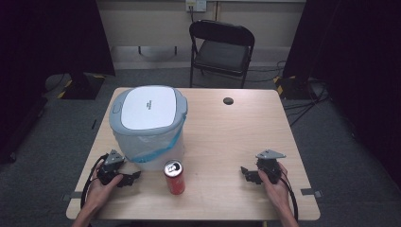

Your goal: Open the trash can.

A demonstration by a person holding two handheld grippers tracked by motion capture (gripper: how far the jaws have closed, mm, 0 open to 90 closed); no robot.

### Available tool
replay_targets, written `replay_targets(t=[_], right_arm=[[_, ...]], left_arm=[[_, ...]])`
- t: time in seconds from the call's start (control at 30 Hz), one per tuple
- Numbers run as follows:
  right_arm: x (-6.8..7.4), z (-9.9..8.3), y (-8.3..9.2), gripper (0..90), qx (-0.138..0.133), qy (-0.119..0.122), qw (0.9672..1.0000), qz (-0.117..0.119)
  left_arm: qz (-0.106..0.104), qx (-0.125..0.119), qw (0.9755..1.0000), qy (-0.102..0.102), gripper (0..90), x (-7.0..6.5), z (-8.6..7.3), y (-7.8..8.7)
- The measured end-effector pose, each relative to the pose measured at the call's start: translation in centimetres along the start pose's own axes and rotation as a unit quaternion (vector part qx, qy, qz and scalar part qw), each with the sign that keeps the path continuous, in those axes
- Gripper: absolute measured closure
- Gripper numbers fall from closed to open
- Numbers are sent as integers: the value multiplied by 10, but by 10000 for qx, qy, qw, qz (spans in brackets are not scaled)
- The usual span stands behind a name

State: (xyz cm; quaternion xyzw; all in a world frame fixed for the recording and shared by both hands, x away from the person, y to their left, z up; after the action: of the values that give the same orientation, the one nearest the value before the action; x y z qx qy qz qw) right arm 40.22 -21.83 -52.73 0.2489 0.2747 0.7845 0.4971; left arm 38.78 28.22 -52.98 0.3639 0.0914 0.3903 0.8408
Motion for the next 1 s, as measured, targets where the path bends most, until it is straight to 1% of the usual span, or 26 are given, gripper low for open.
replay_targets(t=[0.07,0.17,0.27,0.33,0.4,0.43,0.47,0.5,0.53,0.57,0.6,0.63,0.67,0.7,0.73,0.77,0.8,0.83,0.87,0.9,0.93,1.0], right_arm=[[1,-1,1,145,-13,-59,10000,-69],[1,-1,0,145,-21,-67,10000,-59],[2,-1,1,149,-9,-82,9999,-99],[5,-1,2,165,17,-44,10000,-67],[9,-1,4,169,39,-41,9999,144],[9,-1,4,169,39,-41,9999,144],[16,0,7,205,60,-10,9995,325],[19,0,7,218,81,13,9992,384],[23,0,8,207,94,-6,9987,507],[26,0,9,204,82,-18,9983,583],[31,1,10,210,82,20,9976,692],[31,1,10,210,82,20,9976,692],[41,3,11,230,58,146,9965,826],[41,3,11,230,58,146,9965,826],[50,4,12,240,30,302,9952,933],[50,4,12,240,30,302,9952,933],[61,5,12,253,39,440,9926,1134],[61,5,12,253,39,440,9926,1134],[73,5,13,253,40,562,9898,1309],[77,5,13,253,32,591,9886,1383],[84,5,13,251,42,667,9874,1434],[92,6,14,239,17,787,9875,1363]], left_arm=[[-10,-1,10000,-6,87,0,0,0],[-25,-3,10000,2,86,0,0,0],[-26,-4,10000,8,87,0,0,0],[-25,-4,10000,4,87,0,0,0],[-26,-5,10000,8,87,0,0,0],[-26,-5,10000,8,87,0,0,0],[-25,-3,10000,5,86,0,0,0],[-25,-3,10000,5,87,0,0,0],[-15,-1,10000,-3,87,0,0,0],[-25,-4,10000,6,87,0,0,0],[-25,-4,10000,6,86,0,0,0],[-25,-4,10000,6,87,0,0,0],[-24,-5,10000,7,87,0,0,0],[-24,-5,10000,7,87,0,0,0],[-25,-5,10000,7,86,0,0,0],[-25,-5,10000,7,87,0,0,0],[-25,-4,10000,7,87,0,0,0],[-25,-4,10000,7,86,0,0,0],[-14,-1,10000,-5,87,0,0,0],[-25,-5,10000,6,87,0,0,0],[-25,-4,10000,6,87,0,0,0],[-25,-4,10000,6,87,0,0,0]])
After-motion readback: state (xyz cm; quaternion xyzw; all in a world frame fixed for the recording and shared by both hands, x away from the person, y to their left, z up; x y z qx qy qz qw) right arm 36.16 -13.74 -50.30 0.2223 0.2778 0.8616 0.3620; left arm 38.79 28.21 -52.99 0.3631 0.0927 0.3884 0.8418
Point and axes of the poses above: each handheld gripper's, and its own axes: y roughly backward along the jaws, z roughly out of its top, x roughly to its left, the point moved 4 cm from there along -y, roughly forward along the jaws, and after that the axes turned 10 degrees about -y, right-handed, at the moved point
